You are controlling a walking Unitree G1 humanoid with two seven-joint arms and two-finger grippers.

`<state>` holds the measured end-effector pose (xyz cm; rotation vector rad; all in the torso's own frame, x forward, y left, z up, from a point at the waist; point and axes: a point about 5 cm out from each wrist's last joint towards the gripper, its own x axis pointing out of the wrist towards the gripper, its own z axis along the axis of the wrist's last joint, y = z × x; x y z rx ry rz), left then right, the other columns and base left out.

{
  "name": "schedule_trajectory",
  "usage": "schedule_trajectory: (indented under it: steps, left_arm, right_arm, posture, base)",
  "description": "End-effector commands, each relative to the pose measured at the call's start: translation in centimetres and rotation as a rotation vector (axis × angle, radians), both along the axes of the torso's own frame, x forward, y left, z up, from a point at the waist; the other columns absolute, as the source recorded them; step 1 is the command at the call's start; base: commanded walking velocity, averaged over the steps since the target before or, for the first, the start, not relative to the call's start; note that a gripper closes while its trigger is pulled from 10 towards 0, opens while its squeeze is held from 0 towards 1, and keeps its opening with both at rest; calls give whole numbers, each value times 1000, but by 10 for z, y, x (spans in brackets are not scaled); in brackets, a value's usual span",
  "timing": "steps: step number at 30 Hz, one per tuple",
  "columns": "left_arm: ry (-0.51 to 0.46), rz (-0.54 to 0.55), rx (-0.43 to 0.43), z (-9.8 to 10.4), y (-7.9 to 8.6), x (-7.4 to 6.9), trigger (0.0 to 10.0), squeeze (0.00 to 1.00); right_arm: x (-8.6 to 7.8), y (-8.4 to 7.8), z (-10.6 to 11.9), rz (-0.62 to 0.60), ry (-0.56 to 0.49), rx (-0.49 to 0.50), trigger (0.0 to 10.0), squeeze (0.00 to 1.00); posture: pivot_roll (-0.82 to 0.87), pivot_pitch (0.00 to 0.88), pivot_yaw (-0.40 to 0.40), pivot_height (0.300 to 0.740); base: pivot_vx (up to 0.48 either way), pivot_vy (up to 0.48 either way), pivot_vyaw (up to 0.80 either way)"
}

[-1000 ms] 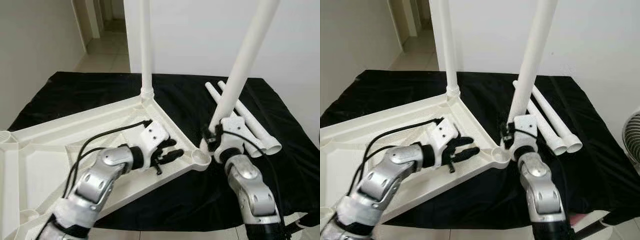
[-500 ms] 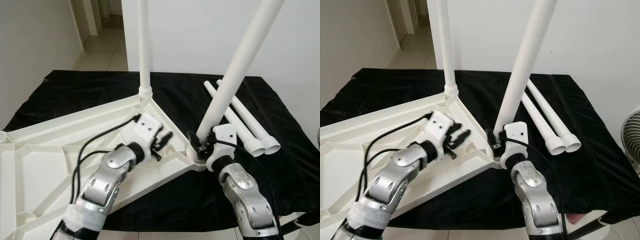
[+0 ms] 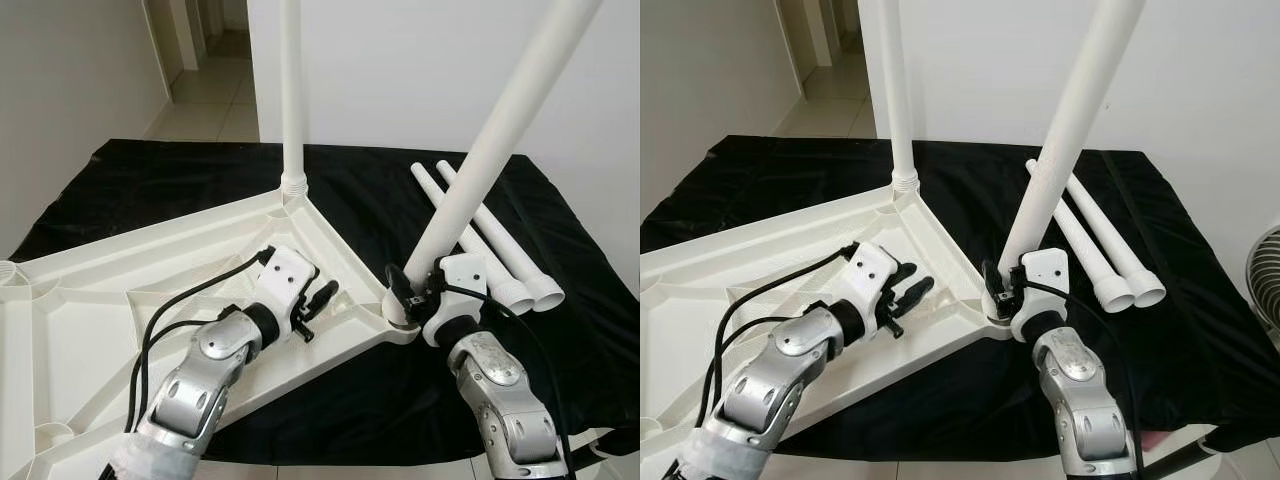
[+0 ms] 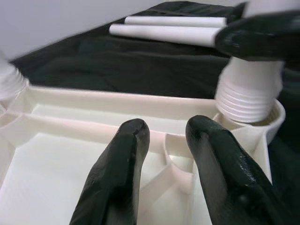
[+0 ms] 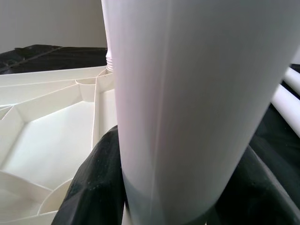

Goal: Building children table

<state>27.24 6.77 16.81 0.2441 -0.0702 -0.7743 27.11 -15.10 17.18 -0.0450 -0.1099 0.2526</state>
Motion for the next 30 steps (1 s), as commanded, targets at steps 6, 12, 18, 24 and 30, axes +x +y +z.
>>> schedule_trajectory:
  steps: [6,12,18,24,30]
  left_arm:
    - [-4,-187,29,-4,-13,-19,10000,0]
    - [10,-214,33,-2,-13,-20,10000,0]
    - [9,-208,17,0,-11,-20,10000,0]
    - [12,-206,18,0,-11,-20,10000,0]
    - [13,-202,20,2,-9,-19,10000,0]
  right_arm:
    - [0,-8,-14,-5,64,-14,10000,0]
    - [-1,-12,-18,13,79,-51,10000,0]
    - [-6,-11,-23,55,88,-91,10000,0]
    - [-9,-10,-28,118,103,-137,10000,0]
    - [-13,-12,-30,199,118,-195,10000,0]
  posture:
    - [-22,42,6,740]
    - [-24,45,8,740]
    - [-25,47,13,740]
    - [-24,51,19,740]
    - [-21,55,23,740]
  base:
    - [0,0,0]
    - [0,0,0]
    - [0,0,0]
    - [0,0,0]
    - [0,0,0]
